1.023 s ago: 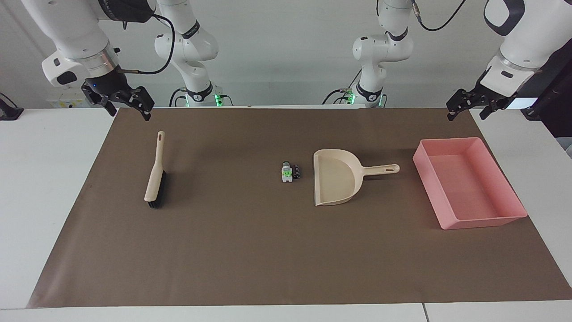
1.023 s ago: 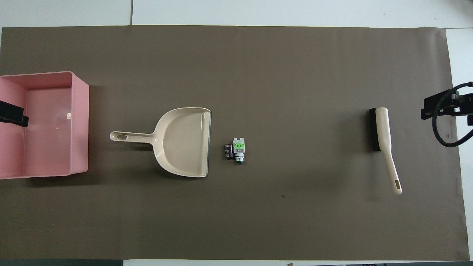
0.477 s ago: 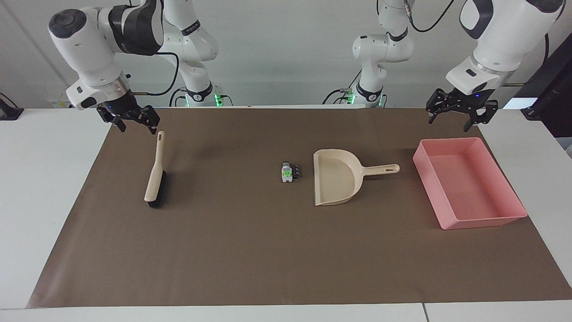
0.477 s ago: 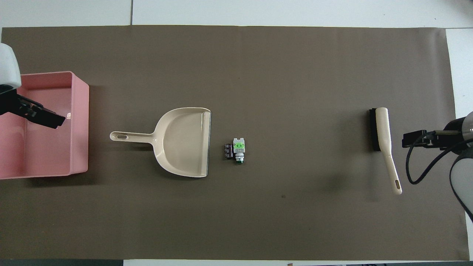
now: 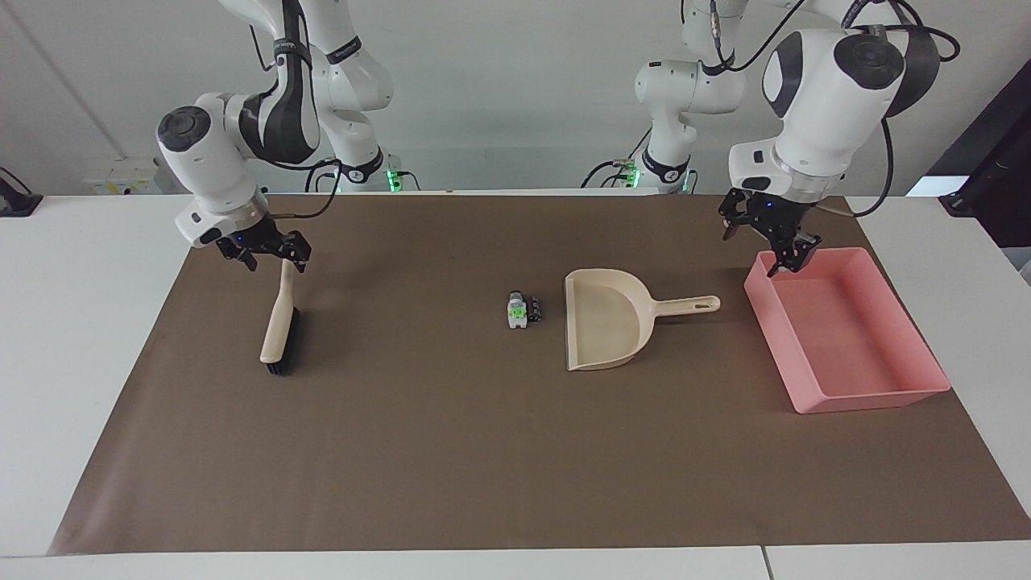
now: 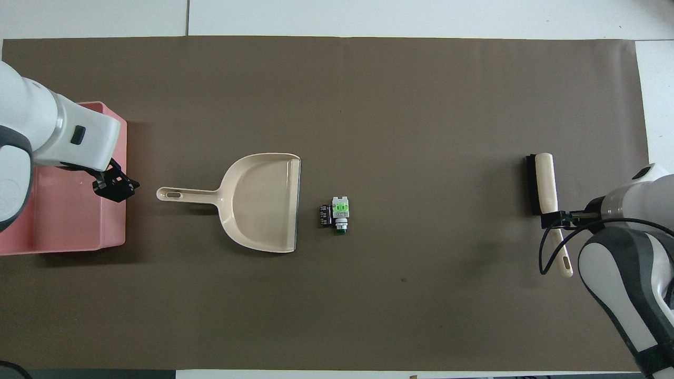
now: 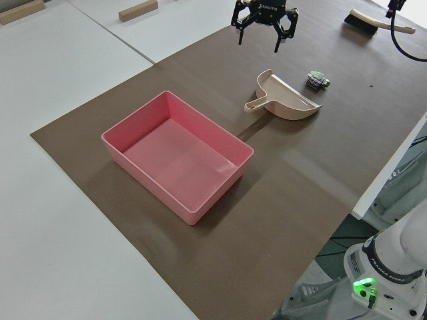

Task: Clean e-waste and dump in bin
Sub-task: 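Grasp the dustpan handle with the left gripper while the right gripper grasps the brush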

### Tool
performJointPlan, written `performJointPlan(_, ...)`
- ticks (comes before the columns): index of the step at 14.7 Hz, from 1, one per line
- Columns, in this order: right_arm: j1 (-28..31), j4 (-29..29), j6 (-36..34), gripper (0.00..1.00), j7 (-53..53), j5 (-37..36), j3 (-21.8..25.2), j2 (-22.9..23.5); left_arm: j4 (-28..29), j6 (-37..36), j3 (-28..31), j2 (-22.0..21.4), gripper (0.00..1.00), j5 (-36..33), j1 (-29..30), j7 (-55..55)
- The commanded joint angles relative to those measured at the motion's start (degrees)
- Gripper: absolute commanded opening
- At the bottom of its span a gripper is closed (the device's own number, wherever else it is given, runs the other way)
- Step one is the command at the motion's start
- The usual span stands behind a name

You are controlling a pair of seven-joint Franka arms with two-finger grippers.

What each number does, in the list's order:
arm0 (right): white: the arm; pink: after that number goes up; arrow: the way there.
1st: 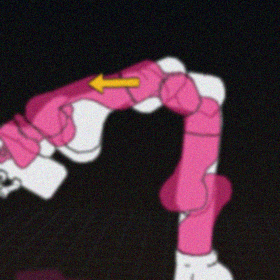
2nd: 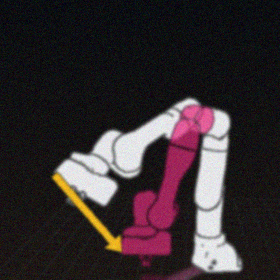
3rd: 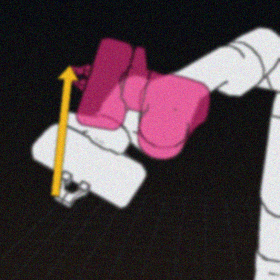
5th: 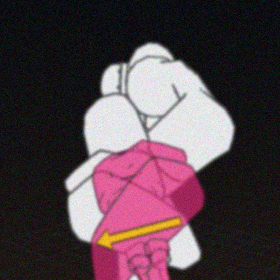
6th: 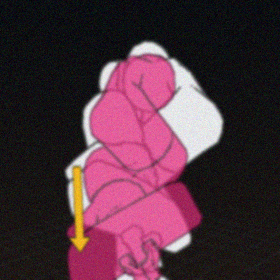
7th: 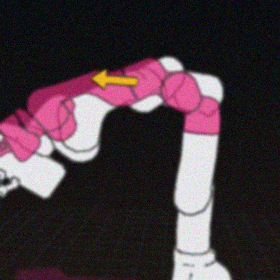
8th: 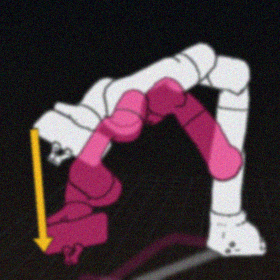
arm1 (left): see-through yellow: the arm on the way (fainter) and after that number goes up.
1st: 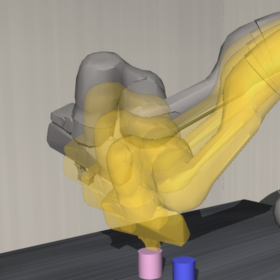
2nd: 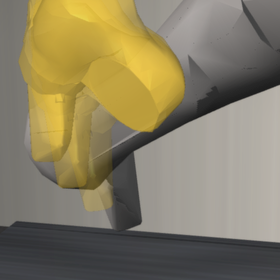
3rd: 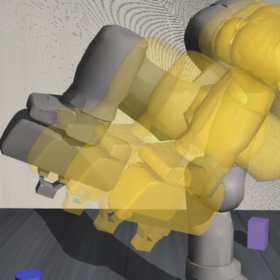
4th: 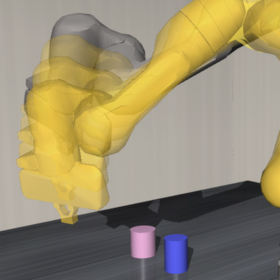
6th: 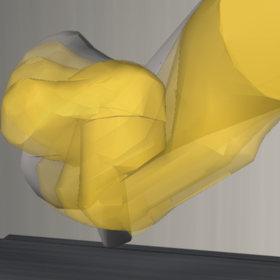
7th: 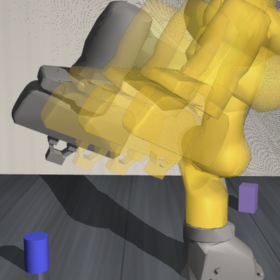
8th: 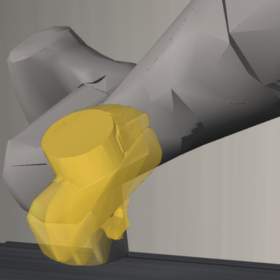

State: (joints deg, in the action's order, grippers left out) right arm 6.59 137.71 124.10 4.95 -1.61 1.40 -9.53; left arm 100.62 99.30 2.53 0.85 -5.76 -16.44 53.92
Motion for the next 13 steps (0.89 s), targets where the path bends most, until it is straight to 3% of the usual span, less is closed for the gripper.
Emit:
performJointPlan(1, 2.02, 3.79, 3.07, 0.99, 3.84, 0.29, -0.35, -1.02, 7.9, 7.12, 0.64, -0.93, 0.97, -7.23, -4.73, 2.42)
performJointPlan(7, 2.29, 5.37, 4.83, 0.97, 4.1, 0.2, -0.44, -0.32, 14.5, 13.72, 0.64, 3.72, 0.96, -14.72, -8.7, 1.02)
performJointPlan(10, 2.29, 5.64, 4.48, 0.86, 4.11, 0.29, -0.44, -0.4, 18.46, 17.58, 0.64, 5.64, 0.96, -18.74, -10.98, -1.78)
performJointPlan(13, 2.2, 5.72, 3.52, 0.66, 4.19, 0.21, -0.44, -0.58, 19.17, 17.94, 0.64, 7.68, 0.94, -21.4, -12.13, -5.48)
